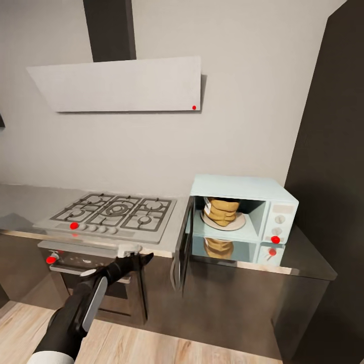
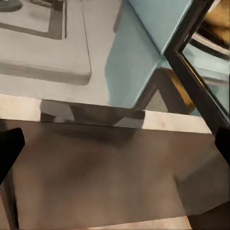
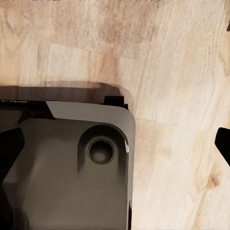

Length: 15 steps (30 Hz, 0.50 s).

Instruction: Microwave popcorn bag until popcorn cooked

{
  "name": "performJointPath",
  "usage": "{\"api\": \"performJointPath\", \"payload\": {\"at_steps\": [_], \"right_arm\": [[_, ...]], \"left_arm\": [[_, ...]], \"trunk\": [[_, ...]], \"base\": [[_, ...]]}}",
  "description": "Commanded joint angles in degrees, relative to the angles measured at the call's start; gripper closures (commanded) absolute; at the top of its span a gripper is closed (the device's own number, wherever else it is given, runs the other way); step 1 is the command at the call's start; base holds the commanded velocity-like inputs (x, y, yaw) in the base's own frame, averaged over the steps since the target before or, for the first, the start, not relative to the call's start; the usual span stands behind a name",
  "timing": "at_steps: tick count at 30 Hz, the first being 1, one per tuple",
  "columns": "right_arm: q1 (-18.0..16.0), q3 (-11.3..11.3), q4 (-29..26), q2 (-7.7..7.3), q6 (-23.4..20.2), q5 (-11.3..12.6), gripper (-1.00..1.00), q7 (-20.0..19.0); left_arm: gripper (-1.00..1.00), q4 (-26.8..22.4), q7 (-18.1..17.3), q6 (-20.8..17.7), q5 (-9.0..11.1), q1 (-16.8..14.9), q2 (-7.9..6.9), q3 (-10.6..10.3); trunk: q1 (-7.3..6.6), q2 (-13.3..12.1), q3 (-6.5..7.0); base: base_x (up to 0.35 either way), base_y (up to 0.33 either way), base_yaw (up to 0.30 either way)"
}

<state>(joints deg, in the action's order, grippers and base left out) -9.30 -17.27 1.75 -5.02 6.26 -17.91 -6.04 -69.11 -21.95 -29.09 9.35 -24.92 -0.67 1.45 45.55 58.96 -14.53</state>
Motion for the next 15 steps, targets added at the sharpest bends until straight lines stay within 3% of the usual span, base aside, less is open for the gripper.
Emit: {"api": "performJointPath", "payload": {"at_steps": [1,3,5,7,11,15], "right_arm": [[-0.1,-0.5,0.2,0.01,0.4,-0.4,-1.0,-0.1],[-0.1,-0.5,0.2,0.03,0.6,-0.4,-1.0,-0.1],[-0.1,-0.5,0.2,0.12,0.8,-0.1,-1.0,0.0],[-0.1,-0.6,0.2,0.16,0.8,0.1,-1.0,0.1],[-0.1,-0.7,0.2,0.25,0.9,0.2,-1.0,0.3],[-0.1,-0.7,0.2,0.2,0.9,0.2,-1.0,0.3]], "left_arm": [[-1.0,-0.1,-0.2,-0.4,0.4,0.0,0.03,-0.5],[-1.0,-0.2,-0.2,-0.3,0.2,0.0,0.05,-4.0],[-1.0,-0.2,0.3,-0.1,0.1,0.0,0.05,-10.2],[-1.0,-0.3,0.5,0.3,0.0,0.0,0.09,-13.6],[-1.0,-0.2,0.6,0.4,0.0,0.0,0.26,-15.2],[-1.0,0.2,0.6,0.4,-0.1,0.0,2.08,-15.5]], "trunk": [[0.01,0.1,-0.08],[0.01,0.1,-0.08],[0.01,0.1,-0.08],[0.01,0.1,-0.05],[0.01,0.1,0.05],[0.01,0.1,0.15]], "base": [[0.0,0.0,0.0],[0.0,0.0,0.0],[0.0,0.0,0.0],[0.0,0.0,-0.062],[0.0,0.0,-0.196],[0.0,0.0,-0.232]]}}
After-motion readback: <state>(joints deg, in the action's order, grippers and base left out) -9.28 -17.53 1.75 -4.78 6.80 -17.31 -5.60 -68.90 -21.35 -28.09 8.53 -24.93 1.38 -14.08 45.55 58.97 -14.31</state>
